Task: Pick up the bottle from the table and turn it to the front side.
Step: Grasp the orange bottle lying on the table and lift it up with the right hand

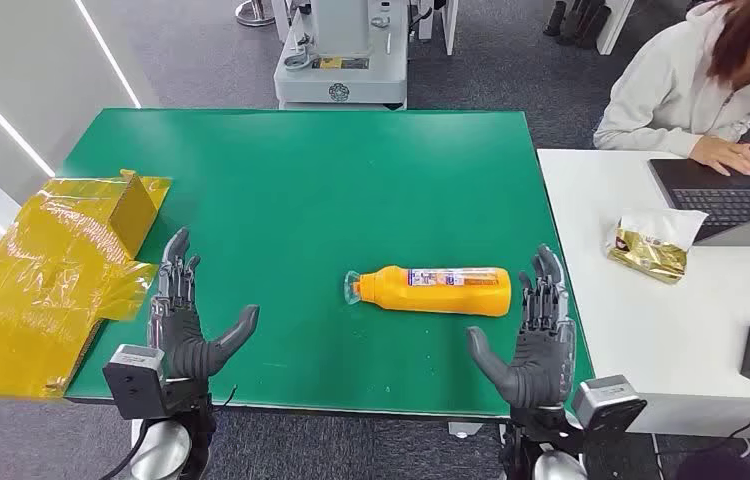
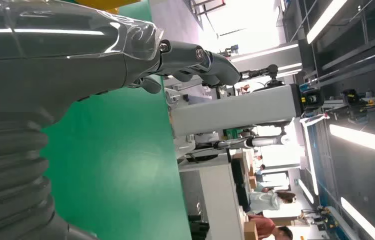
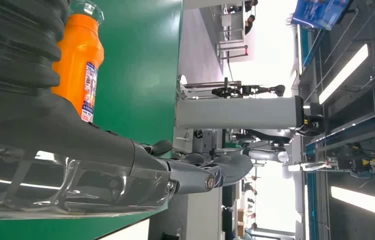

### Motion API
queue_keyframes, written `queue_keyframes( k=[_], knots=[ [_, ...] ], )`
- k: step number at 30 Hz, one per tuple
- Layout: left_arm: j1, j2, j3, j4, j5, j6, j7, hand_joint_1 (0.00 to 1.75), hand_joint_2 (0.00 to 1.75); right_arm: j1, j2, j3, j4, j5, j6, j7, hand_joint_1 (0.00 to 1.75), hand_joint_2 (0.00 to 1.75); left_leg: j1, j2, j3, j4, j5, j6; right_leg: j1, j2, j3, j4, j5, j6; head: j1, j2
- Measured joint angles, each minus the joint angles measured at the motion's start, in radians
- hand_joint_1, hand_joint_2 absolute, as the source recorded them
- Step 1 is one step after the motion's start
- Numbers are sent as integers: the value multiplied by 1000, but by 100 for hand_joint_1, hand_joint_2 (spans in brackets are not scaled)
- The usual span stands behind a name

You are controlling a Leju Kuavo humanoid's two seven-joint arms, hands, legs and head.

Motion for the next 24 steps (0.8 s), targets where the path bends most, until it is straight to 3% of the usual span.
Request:
queue_keyframes(
  k=[15,20,24],
  knots=[
    [-24,-1,3,-1,-7,0,1,0,175,-23,-22,7,18,-7,-30,-2,0,175,0,0,0,0,0,0,0,0,0,0,0,0,0,0],
    [-35,-2,2,-1,-14,4,7,0,175,-49,-40,4,26,97,-75,20,0,175,0,0,0,0,0,0,0,0,0,0,0,0,0,0],
    [-40,-11,-2,0,-26,8,8,0,175,-97,-62,2,47,264,-132,66,0,175,0,0,0,1,0,0,0,1,0,0,1,0,0,0]
  ],
)
